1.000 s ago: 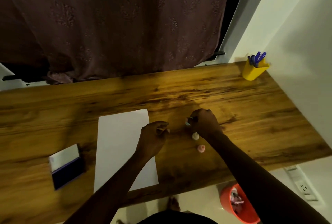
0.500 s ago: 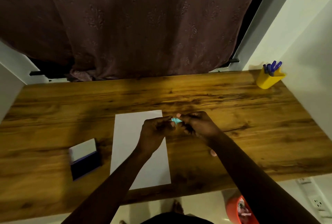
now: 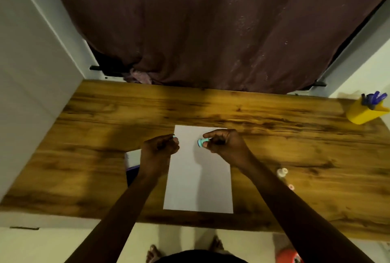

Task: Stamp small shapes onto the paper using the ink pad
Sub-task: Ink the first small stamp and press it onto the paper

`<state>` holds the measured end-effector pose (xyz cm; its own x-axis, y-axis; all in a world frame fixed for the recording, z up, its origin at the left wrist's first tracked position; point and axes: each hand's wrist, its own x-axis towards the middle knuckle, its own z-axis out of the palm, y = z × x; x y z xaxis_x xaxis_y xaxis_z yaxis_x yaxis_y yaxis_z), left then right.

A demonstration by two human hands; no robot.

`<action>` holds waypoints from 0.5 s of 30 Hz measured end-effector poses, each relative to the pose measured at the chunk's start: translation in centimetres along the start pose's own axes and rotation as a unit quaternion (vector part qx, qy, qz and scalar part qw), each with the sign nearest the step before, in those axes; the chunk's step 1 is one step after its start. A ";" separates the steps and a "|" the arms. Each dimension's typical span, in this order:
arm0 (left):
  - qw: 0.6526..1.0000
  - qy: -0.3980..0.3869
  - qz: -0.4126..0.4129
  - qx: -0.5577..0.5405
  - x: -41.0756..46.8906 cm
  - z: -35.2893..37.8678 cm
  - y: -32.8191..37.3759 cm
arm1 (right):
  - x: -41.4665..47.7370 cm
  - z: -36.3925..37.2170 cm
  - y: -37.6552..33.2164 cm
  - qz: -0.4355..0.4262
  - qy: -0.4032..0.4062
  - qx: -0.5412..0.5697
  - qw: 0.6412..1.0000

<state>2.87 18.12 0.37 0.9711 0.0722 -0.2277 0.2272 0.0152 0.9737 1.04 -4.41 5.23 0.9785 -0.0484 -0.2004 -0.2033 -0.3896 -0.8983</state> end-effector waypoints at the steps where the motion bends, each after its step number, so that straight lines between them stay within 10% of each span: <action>1: 1.000 0.011 -0.008 0.008 0.2 -1.9 0.0 | 0.3 1.5 -0.4 -0.017 -0.006 -0.046 0.999; 15: 0.996 0.083 0.008 -0.019 0.7 -16.0 -2.3 | 1.2 18.0 -2.9 -0.166 -0.195 -0.432 0.864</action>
<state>1.82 34.10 -2.02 0.9481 0.2371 -0.2118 0.2058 0.0500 0.9773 2.17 13.19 0.54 0.8572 0.4471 -0.2556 0.3542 -0.8721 -0.3375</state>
